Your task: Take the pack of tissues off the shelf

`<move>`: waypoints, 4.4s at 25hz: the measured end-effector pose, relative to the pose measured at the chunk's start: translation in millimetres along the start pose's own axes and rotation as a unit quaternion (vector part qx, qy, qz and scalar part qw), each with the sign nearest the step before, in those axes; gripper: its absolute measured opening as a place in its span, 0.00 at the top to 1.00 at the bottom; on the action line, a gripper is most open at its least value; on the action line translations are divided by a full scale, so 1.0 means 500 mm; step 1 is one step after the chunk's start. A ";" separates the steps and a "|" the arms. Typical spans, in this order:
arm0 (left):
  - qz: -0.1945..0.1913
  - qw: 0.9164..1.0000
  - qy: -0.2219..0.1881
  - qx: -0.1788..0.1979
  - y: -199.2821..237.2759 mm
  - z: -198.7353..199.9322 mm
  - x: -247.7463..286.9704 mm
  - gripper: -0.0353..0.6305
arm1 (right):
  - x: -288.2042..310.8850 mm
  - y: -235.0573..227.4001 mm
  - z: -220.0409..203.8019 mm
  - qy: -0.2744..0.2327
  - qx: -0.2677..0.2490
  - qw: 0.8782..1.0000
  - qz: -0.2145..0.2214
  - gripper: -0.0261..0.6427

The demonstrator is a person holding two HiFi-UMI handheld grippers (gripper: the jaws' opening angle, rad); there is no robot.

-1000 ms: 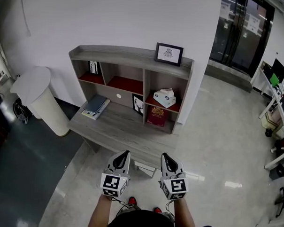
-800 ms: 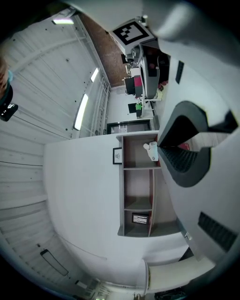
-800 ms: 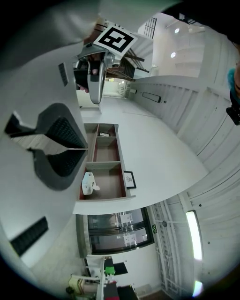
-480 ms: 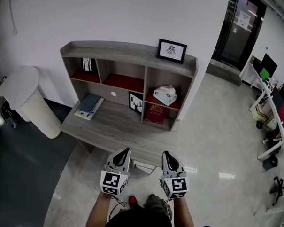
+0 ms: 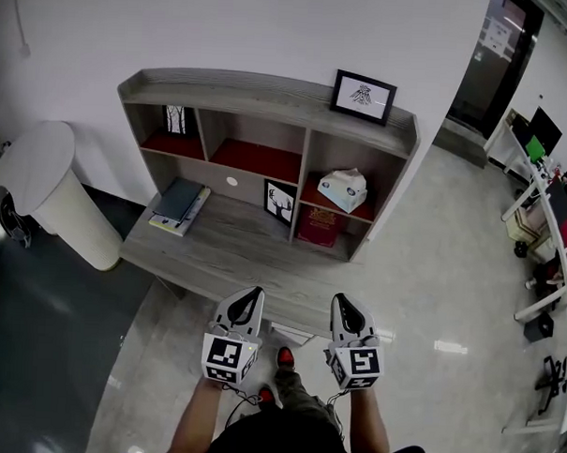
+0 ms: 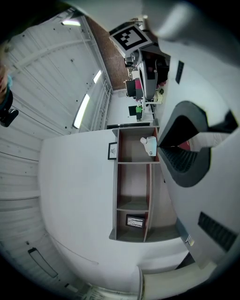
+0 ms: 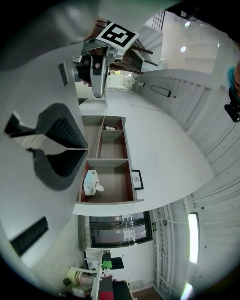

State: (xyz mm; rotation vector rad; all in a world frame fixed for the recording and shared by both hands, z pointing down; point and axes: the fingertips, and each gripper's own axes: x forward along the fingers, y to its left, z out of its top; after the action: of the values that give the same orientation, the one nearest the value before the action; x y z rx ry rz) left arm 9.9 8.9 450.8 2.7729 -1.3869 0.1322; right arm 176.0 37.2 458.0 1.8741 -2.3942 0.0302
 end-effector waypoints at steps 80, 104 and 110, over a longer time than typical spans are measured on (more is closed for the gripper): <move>0.080 0.995 0.044 -0.029 0.181 -0.040 0.382 0.94 | 0.512 -0.351 -0.100 0.086 0.077 0.993 -0.032 0.91; 0.134 0.990 0.028 -0.030 0.244 -0.026 0.279 0.94 | 0.431 -0.183 0.085 -0.027 0.044 0.997 0.056 0.91; 0.175 0.984 0.029 -0.037 0.287 -0.039 0.213 0.94 | 0.441 -0.122 0.112 -0.045 0.036 0.994 0.088 0.91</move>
State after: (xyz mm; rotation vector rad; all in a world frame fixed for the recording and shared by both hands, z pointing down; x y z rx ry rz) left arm -42.3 -160.8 479.6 2.4212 -1.8078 0.1669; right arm 179.0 -195.0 419.8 1.7213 -2.6472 0.0485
